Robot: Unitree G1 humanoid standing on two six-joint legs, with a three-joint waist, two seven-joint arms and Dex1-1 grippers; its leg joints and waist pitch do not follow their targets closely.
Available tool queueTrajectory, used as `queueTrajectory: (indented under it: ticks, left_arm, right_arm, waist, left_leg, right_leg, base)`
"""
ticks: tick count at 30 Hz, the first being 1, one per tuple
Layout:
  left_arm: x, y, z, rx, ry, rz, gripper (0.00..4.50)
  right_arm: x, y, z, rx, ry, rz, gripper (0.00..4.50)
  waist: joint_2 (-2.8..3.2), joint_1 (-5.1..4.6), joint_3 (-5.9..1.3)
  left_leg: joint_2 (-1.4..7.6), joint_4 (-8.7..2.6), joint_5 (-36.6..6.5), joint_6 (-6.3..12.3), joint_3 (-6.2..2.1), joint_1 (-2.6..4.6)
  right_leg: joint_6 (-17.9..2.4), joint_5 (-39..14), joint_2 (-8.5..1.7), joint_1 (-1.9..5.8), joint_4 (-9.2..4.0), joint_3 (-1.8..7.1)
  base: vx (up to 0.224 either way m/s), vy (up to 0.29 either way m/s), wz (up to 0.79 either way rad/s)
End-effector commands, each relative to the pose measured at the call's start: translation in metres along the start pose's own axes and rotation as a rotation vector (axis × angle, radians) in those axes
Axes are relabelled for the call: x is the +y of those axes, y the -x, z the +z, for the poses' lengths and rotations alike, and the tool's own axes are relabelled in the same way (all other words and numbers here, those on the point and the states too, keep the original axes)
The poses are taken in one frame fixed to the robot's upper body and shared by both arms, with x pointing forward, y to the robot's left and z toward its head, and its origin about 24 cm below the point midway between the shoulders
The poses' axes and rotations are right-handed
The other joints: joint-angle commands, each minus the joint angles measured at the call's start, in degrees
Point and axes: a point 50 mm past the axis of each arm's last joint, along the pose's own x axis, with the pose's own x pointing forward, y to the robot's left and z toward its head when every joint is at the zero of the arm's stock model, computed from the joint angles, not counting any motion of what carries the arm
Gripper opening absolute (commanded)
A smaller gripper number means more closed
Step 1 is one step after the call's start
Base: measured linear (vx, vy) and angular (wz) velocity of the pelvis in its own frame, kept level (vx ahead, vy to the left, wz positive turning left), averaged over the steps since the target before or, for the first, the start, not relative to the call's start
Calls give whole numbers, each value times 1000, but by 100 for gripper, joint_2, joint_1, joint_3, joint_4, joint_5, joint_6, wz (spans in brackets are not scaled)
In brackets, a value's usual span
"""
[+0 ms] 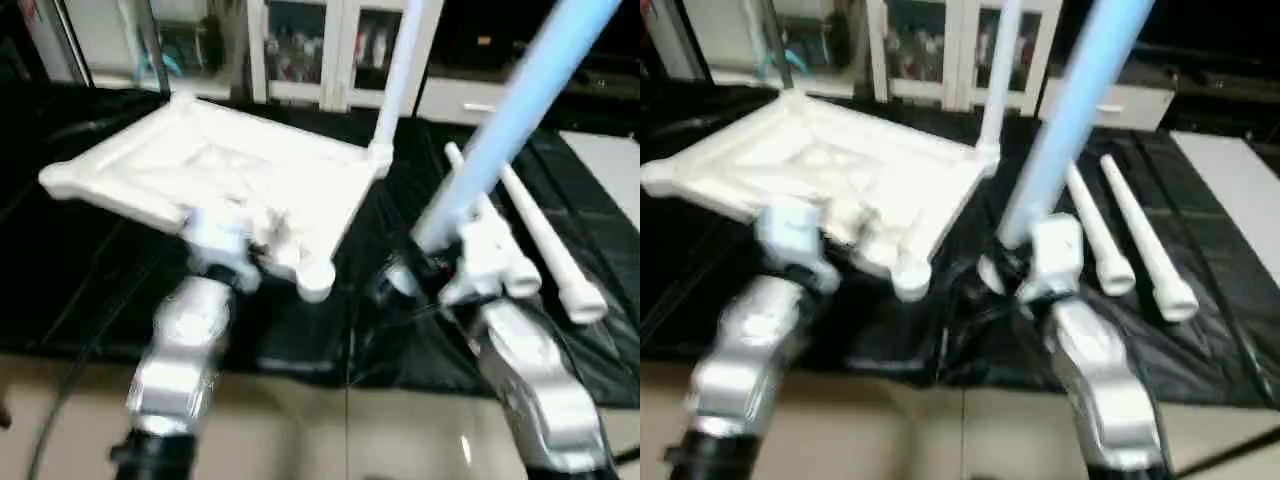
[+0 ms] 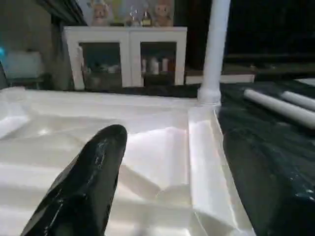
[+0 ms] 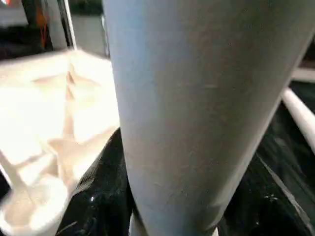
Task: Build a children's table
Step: Move to table
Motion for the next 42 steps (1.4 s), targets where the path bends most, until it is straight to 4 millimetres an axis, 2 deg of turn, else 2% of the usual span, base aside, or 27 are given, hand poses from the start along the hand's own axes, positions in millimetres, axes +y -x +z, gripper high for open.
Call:
queueTrajectory:
  ticks: [1,2,3,4,6,7,9,10,11,12,13,14,15,17,18,19,20,21,22,23,25,27,28,31,33,36,42]
  left_arm:
    - [9,3,1,-10,-6,28,358]
    - [11,4,0,-9,-15,30,358]
    - [11,4,0,-9,-19,23,358]
    - [11,4,1,-15,-28,15,358]
    - [10,4,2,-19,-33,9,358]
    - [10,4,2,-20,-34,7,358]
    - [10,5,3,-22,-36,6,358]
    - [9,5,2,-22,-36,5,358]
    - [9,5,2,-22,-36,4,358]
    - [8,5,2,-22,-35,2,358]
    - [8,5,2,-24,-34,1,358]
    - [8,5,2,-24,-34,0,358]
    - [8,5,2,-24,-34,0,358]
    - [7,5,4,-36,-39,-9,358]
    - [7,5,5,-43,-26,-37,358]
    - [8,8,7,-57,-24,-99,358]
    - [9,10,8,-68,-22,-146,358]
    - [9,10,8,-71,-22,-158,394]
    - [13,16,10,-85,-30,-272,394]
    - [16,18,11,-80,-39,-334,397]
    - [26,26,6,-4,-126,-500,408]
    - [30,28,4,31,-153,-545,440]
    - [35,31,1,76,-180,-597,444]
    - [43,35,-5,168,-199,-700,447]
    - [57,42,-16,339,-249,-866,447]
    - [66,41,-21,435,-292,-959,447]
    - [67,27,-26,507,-371,-1063,447]
  right_arm:
    - [6,-1,8,-44,-12,16,186]
    - [5,0,7,-39,-14,10,186]
    - [4,1,7,-37,-21,10,186]
    - [2,1,8,-38,-17,8,186]
    - [0,1,9,-41,-12,5,186]
    - [-2,1,10,-44,-7,0,186]
    - [-5,2,11,-48,-2,-10,186]
    - [-6,2,12,-54,-2,-13,186]
    - [-6,2,13,-56,-2,-14,186]
    - [-7,3,13,-57,1,-11,186]
    - [-7,3,13,-55,5,-6,186]
    - [-7,3,13,-54,6,-4,186]
    - [-7,3,13,-54,6,-4,186]
    - [-6,2,13,-48,9,35,186]
    - [-4,3,12,-37,10,82,186]
    - [-3,3,12,-26,20,133,186]
    - [-3,4,11,-18,25,163,186]
    - [-2,4,11,-16,27,171,186]
    - [-2,6,12,-8,30,234,186]
    - [-2,7,13,-5,31,265,186]
    - [-1,10,17,-8,41,362,186]
    - [0,11,18,-10,45,390,186]
    - [0,11,19,-5,51,419,186]
    - [-1,12,21,5,58,467,186]
    - [-2,14,21,40,78,540,186]
    - [-4,16,21,59,79,576,186]
    - [-3,19,22,75,111,631,186]
  waist:
    - [92,111,-122]
    - [274,27,-84]
    - [504,-110,-132]
    - [408,-135,-161]
    - [409,-60,-204]
    - [365,-5,-160]
    - [154,-14,-192]
    - [-5,158,-226]
    - [-55,260,-323]
    - [-158,349,-466]
    - [-146,360,-466]
    - [-61,340,-403]
    - [-32,315,-362]
    - [260,269,-267]
    - [494,106,-195]
    - [488,-36,-362]
    - [428,-88,-413]
    - [385,-59,-422]
    - [277,-54,-461]
    - [92,80,-475]
    - [-82,241,-536]
    - [7,223,-468]
    - [67,196,-396]
    - [164,145,-241]
    - [144,208,-162]
    - [131,268,-101]
    - [95,372,-184]
  left_leg:
    - [470,-496,562,-134,-84,-253]
    - [580,-963,185,-75,12,-31]
    - [902,-1144,-873,-508,-58,405]
    - [1486,-1535,-2455,-1052,-276,654]
    - [1532,-1660,-2723,-1240,-49,786]
    - [1488,-1700,-2528,-1248,273,794]
    - [1302,-1657,-2349,-1030,608,913]
    - [672,-1320,-2077,-321,612,252]
    - [430,-814,-1643,-138,673,227]
    - [436,-255,-412,167,341,-332]
    - [408,-99,201,175,196,-637]
    - [480,-166,695,62,134,-694]
    - [487,-281,988,50,156,-666]
    - [649,-969,1465,292,227,-344]
    - [1061,-1316,-133,370,-91,11]
    - [1372,-1392,-970,677,-470,429]
    - [1391,-1233,-6,1388,-590,581]
    - [1330,-980,2102,2169,-537,540]
    - [1274,-849,3253,2360,-505,493]
    - [874,-642,4444,1968,-260,71]
    - [355,-738,3254,871,94,-482]
    - [483,-932,1634,76,96,-321]
    - [585,-1047,924,-180,67,-197]
    - [821,-1289,-597,-404,91,-54]
    - [830,-1344,-1473,-640,182,44]
    - [835,-1388,-1704,-773,223,66]
    - [869,-1431,-1391,-818,317,53]
  right_leg:
    - [-1651,-2549,-815,436,-868,253]
    - [-1297,-2929,-464,413,-873,-147]
    - [-846,-2655,-37,23,-580,-62]
    - [-368,-1586,-41,-172,200,-179]
    - [-220,-465,-163,-314,413,-337]
    - [-327,-140,-213,-388,387,-424]
    - [-594,-136,-334,-315,134,-365]
    - [-432,-1081,-666,335,-453,69]
    - [-697,-1857,-1000,520,-702,398]
    - [-1124,-2235,-1327,1074,-733,708]
    - [-1395,-1184,-1210,1120,-595,646]
    - [-1744,-350,-1091,983,-574,383]
    - [-1804,-294,-930,865,-589,189]
    - [-1382,-1267,-438,638,-713,-344]
    - [-768,-1554,-37,359,-311,-509]
    - [-605,-1161,-34,105,177,-436]
    - [-342,-546,-122,-161,303,-294]
    - [-56,87,-253,-368,301,-126]
    - [48,561,-366,-412,190,14]
    - [104,1884,-584,-170,-46,245]
    - [415,4828,-495,362,140,274]
    - [413,4569,-426,319,32,112]
    - [143,3355,-378,282,-87,67]
    - [-823,204,-387,177,-271,56]
    - [-905,-1635,-463,106,-445,133]
    - [-722,-2477,-520,37,-565,177]
    - [-756,-1727,-524,31,-475,142]
  base:
    - [83,46,-5]
    - [56,132,-11]
    - [56,132,-11]
    - [74,143,-38]
    - [111,84,-51]
    - [102,57,-52]
    - [110,8,-62]
    - [89,-55,-37]
    - [114,-49,-7]
    - [114,-49,-7]
    - [156,-24,-9]
    - [143,-25,-8]
    - [143,-25,-8]
    - [134,51,-2]
    - [132,82,-5]
    - [162,81,-2]
    - [162,29,10]
    - [162,29,10]
    - [117,-1,1]
    - [84,-11,-11]
    - [42,-6,-6]
    - [-2,-51,-5]
    - [0,0,0]
    - [-61,8,10]
    - [-78,29,4]
    - [-93,29,0]
    - [-11,5,0]
